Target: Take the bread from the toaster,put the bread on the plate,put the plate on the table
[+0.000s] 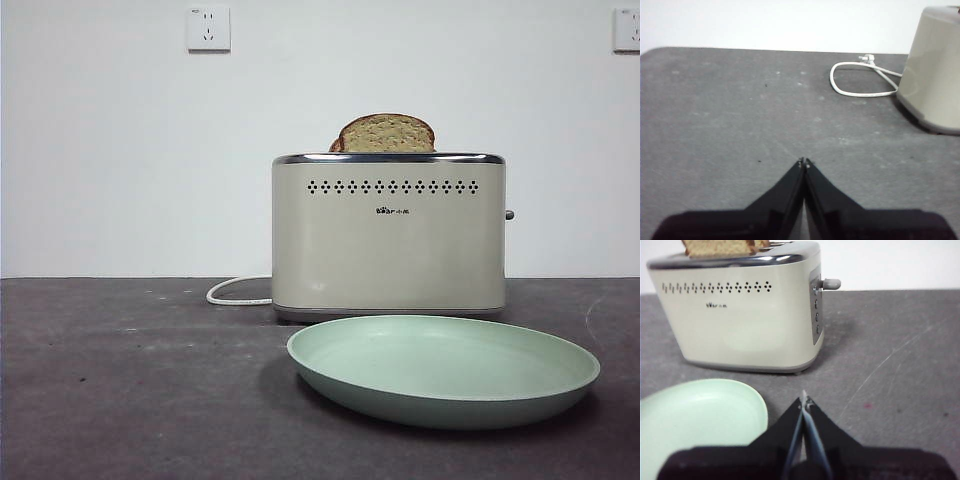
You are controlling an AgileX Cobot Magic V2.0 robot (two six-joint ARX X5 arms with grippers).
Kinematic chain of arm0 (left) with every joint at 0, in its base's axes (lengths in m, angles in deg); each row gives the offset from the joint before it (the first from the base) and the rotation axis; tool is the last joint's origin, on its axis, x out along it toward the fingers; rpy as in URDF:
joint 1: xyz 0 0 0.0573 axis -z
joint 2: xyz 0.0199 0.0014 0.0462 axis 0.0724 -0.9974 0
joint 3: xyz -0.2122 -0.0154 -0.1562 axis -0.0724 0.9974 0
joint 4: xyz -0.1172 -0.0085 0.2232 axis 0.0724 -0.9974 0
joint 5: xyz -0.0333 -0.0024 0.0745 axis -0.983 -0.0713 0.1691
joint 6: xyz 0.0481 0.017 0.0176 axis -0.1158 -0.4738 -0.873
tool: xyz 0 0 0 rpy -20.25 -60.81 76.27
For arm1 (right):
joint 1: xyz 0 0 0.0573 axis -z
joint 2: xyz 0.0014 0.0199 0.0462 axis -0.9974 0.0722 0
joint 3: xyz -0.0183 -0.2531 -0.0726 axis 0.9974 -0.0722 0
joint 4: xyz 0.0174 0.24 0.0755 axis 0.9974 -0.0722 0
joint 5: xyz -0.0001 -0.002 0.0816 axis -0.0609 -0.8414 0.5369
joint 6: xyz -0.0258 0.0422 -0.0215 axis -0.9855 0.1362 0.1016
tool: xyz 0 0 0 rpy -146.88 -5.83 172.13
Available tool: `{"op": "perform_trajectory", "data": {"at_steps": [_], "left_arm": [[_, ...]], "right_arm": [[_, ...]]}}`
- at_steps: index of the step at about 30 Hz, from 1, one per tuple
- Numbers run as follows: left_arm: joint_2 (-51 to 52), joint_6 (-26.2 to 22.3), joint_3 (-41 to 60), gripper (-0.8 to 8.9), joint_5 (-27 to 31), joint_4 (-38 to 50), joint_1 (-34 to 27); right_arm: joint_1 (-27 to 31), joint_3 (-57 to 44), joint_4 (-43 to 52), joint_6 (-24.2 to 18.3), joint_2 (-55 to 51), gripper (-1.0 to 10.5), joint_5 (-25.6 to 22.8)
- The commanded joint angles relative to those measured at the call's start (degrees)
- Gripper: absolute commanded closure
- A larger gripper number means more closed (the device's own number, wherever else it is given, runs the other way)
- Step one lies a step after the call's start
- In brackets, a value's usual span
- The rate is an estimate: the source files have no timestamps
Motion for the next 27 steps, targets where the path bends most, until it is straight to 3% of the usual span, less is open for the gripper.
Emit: {"op": "perform_trajectory", "data": {"at_steps": [1,7,13,18,27], "left_arm": [[0.13,4.04,-1.95,8.21,-1.81,-0.61,-0.11],[-0.46,6.84,-9.44,8.21,-5.57,-4.59,-0.11],[-3.72,6.93,-19.71,8.21,-8.48,-11.10,-0.11],[-8.70,5.01,-28.85,8.21,-14.29,-18.47,-0.11],[-17.25,1.73,-43.08,8.21,-24.02,-31.06,-0.11]], "right_arm": [[-0.02,0.57,0.00,9.25,-0.11,9.6,0.13],[-0.04,6.19,-0.07,13.70,2.01,9.6,0.31],[-0.07,16.33,-4.46,13.57,8.76,9.6,5.55],[-0.09,28.48,-15.82,8.02,16.94,9.6,10.88],[-0.15,50.36,-36.15,-0.72,30.27,9.6,15.30]]}}
